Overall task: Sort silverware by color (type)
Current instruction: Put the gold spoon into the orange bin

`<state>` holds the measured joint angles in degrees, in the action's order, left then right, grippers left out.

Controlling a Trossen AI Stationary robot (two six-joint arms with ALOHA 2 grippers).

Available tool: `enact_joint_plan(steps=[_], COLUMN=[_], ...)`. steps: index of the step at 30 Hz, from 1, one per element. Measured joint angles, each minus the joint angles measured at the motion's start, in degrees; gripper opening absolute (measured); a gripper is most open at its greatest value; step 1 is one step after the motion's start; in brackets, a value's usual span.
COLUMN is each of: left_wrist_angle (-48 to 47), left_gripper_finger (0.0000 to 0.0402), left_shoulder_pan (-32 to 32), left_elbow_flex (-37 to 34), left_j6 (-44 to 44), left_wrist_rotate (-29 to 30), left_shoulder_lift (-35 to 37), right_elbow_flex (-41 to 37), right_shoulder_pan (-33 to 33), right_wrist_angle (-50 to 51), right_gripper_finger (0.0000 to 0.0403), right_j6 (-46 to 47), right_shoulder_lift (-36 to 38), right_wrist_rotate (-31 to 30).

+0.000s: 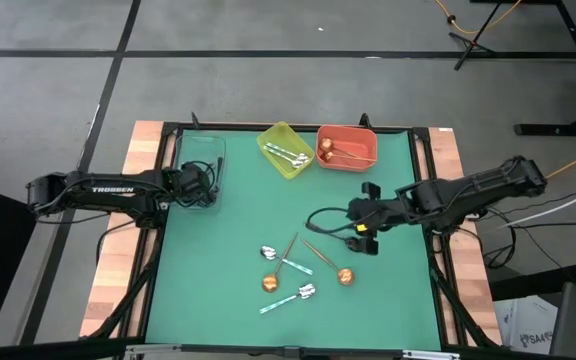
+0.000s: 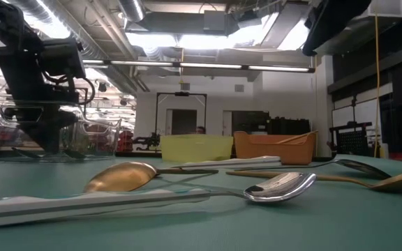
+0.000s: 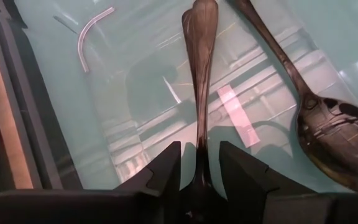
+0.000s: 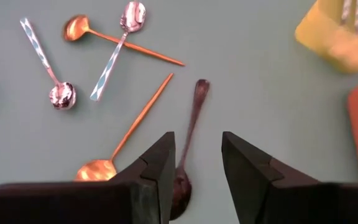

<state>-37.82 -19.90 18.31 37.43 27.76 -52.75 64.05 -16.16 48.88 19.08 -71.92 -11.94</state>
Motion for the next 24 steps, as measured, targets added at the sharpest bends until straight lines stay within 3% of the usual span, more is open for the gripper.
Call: enact_joint_plan(steps=[8,24], left_wrist_angle=[-0.04,1.65], left_gripper_finger=[0.0105,0.0105], left_shoulder_pan=[0.00,0.00], left_elbow_flex=[0.00,0.00], left_j6=[-0.03,0.00], left_wrist_rotate=[0.10,0.24], left_shoulder_lift=[0.00,0.00], right_elbow_flex=[0.00,0.00], right_shoulder_pan=[0.00,-0.02], right_wrist_angle=[-3.31,-5.84], right_gripper_finger=[0.0122,0.0122], right_j6=[1.74,8.55], right_shoulder_lift=[-5.03,-13.67], right_wrist_rotate=[5.88,6.05])
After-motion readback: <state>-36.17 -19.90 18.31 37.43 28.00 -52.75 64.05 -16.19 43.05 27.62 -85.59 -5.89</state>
